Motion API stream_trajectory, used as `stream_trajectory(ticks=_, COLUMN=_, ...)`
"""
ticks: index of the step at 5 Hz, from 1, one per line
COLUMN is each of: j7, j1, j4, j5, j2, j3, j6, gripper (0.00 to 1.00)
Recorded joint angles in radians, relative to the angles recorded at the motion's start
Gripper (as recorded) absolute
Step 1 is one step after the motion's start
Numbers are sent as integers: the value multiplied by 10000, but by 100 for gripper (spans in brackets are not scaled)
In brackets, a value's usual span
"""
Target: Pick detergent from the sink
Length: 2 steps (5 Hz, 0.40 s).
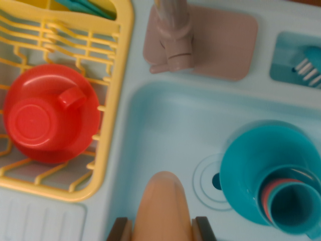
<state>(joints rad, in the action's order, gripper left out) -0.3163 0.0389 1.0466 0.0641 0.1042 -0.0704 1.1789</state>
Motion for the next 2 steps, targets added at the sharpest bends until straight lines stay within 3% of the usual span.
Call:
stream_trajectory(ticks=1, j7=0, j1=0, j4=0, j5=0, j2=0, j3=0, j6=0, gripper=100)
stream_trajectory(ticks=2, j7=39, j1=1, j4=326, j5=-28, j2=138, j3=0, j6=463, gripper=100)
